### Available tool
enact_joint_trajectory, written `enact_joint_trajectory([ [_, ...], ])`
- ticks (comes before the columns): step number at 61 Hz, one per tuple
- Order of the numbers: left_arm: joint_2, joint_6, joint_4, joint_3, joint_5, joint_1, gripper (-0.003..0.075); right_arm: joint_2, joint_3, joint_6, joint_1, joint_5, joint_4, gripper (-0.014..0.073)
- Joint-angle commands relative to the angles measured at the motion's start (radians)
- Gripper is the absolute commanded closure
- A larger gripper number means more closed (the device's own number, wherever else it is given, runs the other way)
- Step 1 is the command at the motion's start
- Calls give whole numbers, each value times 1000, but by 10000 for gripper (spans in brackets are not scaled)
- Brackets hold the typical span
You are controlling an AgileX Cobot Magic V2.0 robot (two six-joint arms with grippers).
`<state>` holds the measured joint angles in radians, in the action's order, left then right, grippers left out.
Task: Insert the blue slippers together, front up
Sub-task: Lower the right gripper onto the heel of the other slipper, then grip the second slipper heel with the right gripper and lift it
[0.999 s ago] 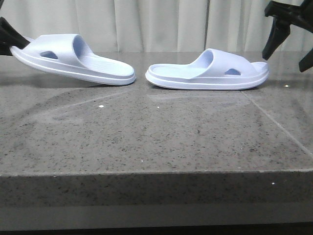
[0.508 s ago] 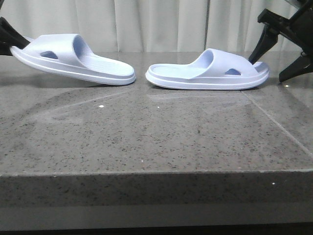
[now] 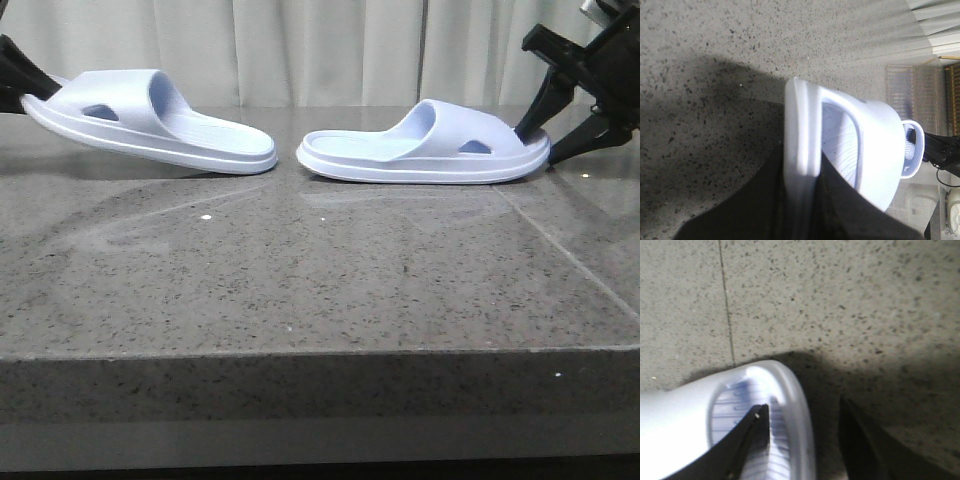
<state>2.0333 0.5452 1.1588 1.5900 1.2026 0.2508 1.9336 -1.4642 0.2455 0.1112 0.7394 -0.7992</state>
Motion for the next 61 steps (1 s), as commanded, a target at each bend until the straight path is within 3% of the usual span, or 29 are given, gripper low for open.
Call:
enact_joint_trajectory([
  [1, -66, -8, 70, 23, 66, 2, 741, -19, -20, 30, 3, 40, -57, 242],
  [36, -66, -8, 70, 23, 66, 2, 741, 15, -20, 80, -19, 197, -129, 252],
  [40, -66, -8, 70, 23, 66, 2, 741, 18, -20, 80, -19, 199, -137, 310],
  [50, -66, -8, 70, 23, 66, 2, 741, 19, -20, 80, -19, 204, -150, 656],
  [53, -66, -8, 70, 23, 66, 2, 741, 19, -20, 80, -19, 205, -151, 715],
  [61, -66, -8, 70, 23, 66, 2, 741, 18, -20, 80, -19, 224, -168, 709],
])
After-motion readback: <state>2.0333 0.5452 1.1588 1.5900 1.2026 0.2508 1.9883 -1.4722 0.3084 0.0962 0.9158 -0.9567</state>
